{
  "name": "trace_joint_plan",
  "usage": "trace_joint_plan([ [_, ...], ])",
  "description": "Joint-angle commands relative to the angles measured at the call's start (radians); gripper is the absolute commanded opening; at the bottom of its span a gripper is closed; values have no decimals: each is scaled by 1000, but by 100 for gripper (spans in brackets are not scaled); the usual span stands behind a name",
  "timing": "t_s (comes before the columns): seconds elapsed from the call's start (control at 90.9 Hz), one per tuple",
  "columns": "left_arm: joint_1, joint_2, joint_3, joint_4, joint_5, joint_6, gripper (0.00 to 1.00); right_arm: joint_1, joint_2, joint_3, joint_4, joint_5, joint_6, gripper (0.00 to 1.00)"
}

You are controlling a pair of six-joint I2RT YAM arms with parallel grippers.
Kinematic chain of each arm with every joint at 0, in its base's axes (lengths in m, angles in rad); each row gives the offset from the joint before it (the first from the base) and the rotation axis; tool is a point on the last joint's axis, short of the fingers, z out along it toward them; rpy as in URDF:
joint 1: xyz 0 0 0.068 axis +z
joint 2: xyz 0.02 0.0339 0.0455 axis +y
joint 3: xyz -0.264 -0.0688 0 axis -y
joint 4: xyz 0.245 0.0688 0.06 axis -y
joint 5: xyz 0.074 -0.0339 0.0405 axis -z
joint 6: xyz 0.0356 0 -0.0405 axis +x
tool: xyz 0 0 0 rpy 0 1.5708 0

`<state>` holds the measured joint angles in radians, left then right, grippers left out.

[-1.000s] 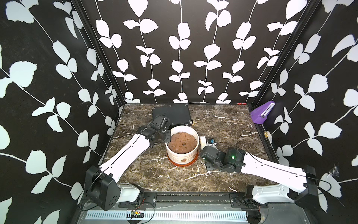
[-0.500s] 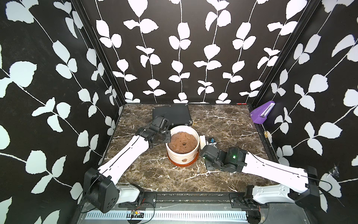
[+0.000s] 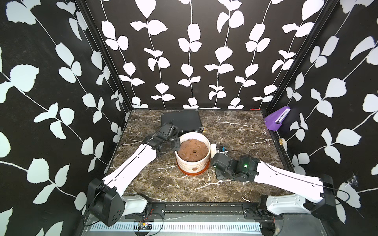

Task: Scrub the dried mud off the ceramic pot
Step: Brush off the soil from the pot.

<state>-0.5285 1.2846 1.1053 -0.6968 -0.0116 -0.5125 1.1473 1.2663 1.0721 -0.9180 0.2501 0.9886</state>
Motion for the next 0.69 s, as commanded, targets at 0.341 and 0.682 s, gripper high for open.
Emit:
trace_joint_plan([
  [0.341, -5, 10, -45, 29, 69, -53, 0, -272, 135, -55, 113, -40, -191, 0],
  [0.682, -5, 3, -38, 27, 60, -39, 0, -412, -50, -159, 85, -122, -315, 0],
])
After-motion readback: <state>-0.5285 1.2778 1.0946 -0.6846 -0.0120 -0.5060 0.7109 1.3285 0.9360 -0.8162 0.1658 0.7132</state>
